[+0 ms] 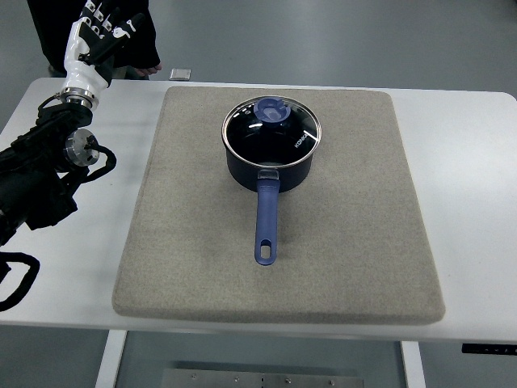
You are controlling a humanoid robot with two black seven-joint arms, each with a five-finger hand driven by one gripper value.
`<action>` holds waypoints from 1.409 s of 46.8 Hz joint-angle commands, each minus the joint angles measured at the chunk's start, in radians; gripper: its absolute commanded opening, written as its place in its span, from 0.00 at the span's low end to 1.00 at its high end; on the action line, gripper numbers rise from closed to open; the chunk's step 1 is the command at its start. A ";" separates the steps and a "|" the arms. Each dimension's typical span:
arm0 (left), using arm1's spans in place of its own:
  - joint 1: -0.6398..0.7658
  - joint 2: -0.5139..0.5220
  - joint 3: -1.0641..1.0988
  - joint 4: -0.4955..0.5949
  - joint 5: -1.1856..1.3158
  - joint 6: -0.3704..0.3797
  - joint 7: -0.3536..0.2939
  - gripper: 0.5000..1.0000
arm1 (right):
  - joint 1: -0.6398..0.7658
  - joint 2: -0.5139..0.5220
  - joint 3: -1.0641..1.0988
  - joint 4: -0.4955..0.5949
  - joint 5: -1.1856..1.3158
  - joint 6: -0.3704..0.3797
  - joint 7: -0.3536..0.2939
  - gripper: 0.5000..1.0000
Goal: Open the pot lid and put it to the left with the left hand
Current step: 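Raise the left hand and open its fingers toward the pot, then move the left hand over the glass lid and close fingers on the blue knob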
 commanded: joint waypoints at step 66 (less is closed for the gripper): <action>-0.346 0.061 0.643 0.000 0.767 -0.221 0.000 0.98 | 0.001 0.000 -0.005 0.003 -0.003 0.001 0.000 0.83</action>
